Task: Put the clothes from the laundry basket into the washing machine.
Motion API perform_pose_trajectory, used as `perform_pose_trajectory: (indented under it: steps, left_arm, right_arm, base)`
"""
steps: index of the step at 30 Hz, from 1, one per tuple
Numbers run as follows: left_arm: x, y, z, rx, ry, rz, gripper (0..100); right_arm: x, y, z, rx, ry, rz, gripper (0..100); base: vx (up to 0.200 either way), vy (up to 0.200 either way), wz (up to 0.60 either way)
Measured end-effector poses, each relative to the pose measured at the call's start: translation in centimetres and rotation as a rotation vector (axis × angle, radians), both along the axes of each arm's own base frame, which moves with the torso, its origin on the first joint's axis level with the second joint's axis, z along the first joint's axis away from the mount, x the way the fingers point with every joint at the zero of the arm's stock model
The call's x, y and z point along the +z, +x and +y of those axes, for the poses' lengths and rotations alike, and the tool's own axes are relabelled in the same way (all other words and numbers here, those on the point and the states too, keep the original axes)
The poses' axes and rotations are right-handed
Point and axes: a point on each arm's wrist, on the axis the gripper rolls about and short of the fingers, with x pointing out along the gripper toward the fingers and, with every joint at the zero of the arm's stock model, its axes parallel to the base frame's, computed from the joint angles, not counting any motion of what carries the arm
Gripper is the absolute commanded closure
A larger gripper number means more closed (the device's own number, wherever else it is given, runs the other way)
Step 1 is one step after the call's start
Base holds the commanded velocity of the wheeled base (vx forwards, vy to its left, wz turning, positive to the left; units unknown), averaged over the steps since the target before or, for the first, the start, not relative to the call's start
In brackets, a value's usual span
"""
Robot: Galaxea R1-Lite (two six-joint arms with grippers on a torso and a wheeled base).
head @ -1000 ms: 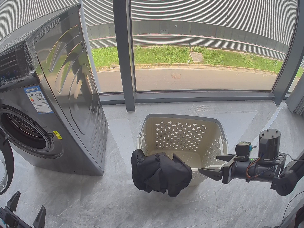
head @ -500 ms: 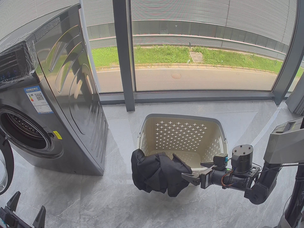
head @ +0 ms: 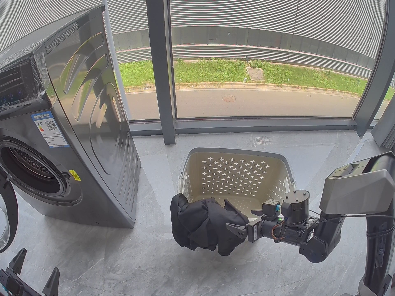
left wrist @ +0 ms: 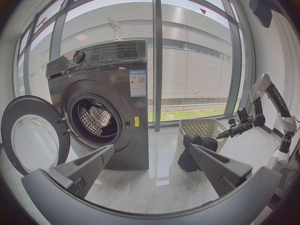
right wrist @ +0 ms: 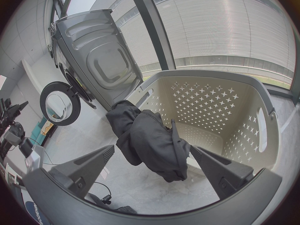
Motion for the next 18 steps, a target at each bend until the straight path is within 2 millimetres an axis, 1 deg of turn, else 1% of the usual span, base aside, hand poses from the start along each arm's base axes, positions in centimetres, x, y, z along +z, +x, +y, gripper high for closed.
perform_pose_trajectory:
  steps: [3, 10, 18]
  left_arm:
    - [0.0, 0.0, 0.0, 0.0, 0.0, 0.0, 0]
    - [0.0, 0.0, 0.0, -0.001, -0.001, 0.0, 0]
    - [0.0, 0.0, 0.0, 0.0, -0.002, 0.0, 0]
  right_arm:
    - [-0.4, 0.6, 0.4, 0.003, 0.001, -0.016, 0]
    - [-0.7, 1.3, 1.5, 0.025, 0.011, -0.033, 0]
    - [-1.4, 2.2, 2.2, 0.033, 0.021, -0.043, 0]
  base:
    - [0.0, 0.0, 0.0]
    - [0.0, 0.0, 0.0]
    - [0.0, 0.0, 0.0]
